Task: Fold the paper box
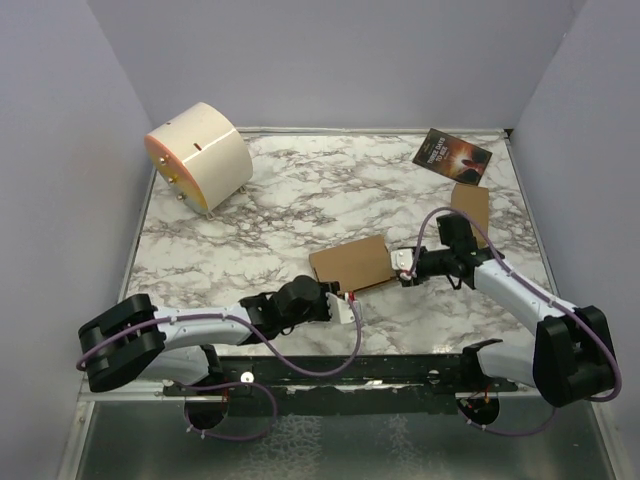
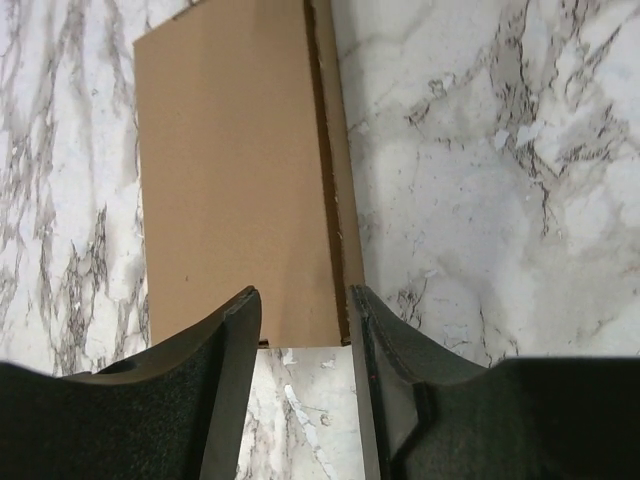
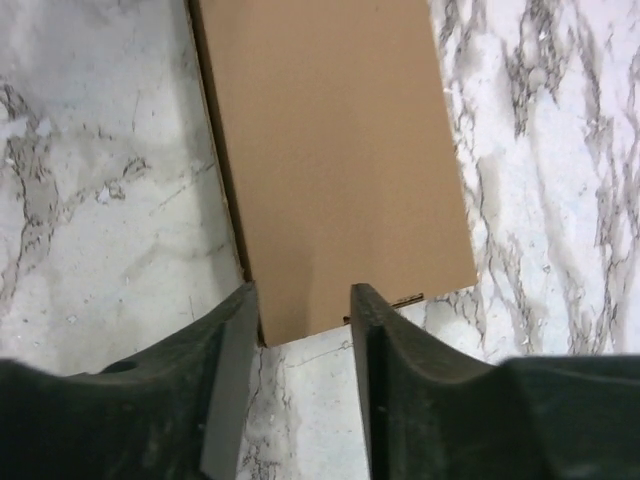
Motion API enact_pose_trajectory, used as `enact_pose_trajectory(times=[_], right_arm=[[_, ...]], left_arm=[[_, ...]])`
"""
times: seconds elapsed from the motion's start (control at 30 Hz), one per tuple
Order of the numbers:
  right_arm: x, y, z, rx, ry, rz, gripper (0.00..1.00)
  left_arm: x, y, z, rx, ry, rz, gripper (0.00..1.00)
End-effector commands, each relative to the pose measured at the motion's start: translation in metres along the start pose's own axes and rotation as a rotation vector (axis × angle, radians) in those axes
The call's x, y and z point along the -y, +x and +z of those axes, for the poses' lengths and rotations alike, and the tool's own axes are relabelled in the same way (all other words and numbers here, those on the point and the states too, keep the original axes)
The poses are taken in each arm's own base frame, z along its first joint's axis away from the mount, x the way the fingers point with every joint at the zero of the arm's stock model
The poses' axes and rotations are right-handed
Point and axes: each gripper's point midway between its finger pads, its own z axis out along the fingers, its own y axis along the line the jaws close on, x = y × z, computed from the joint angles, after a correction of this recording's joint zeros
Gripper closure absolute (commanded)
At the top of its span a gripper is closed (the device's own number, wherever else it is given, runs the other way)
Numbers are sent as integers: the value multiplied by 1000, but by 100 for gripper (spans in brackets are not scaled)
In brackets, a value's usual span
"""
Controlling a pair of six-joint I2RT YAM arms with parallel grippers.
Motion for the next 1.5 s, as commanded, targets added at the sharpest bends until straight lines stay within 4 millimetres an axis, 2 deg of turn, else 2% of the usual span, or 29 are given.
enact_pose_trajectory(times=[0.0,0.17,0.33,0.43,0.53,0.57,0.6,0.7,0.8,1.0,1.27,1.47], right_arm=[[1,-31,-7,113,-49,94,53],[28,-49,-22,176,-11,284,47],[57,-66,-29,218,-36,573,42],[71,-68,-27,245,-70,761,39],[75,-54,-23,300,-91,985,35],[75,-43,-23,318,-86,1052,34],[76,-28,-23,325,-58,1101,33],[63,12,-19,288,-36,1267,31],[56,29,-13,262,-46,1321,32],[48,43,-1,252,-104,1411,36],[40,51,12,238,-158,1475,45],[36,51,20,241,-199,1509,49]], left_arm=[[-16,-30,-12,89,-51,-105,54],[-52,-49,-33,196,-253,-433,32],[-72,-67,-43,356,-279,-755,31],[-82,-71,-47,454,-265,-919,31],[-91,-63,-50,513,-257,-1076,22],[-94,-58,-51,531,-263,-1126,21],[-97,-50,-53,540,-277,-1183,17],[-99,-35,-56,561,-293,-1309,10],[-95,-16,-51,511,-322,-1393,8],[-83,9,-36,396,-327,-1491,9],[-61,41,-23,205,-347,-1522,12],[-53,48,-19,165,-343,-1539,12]])
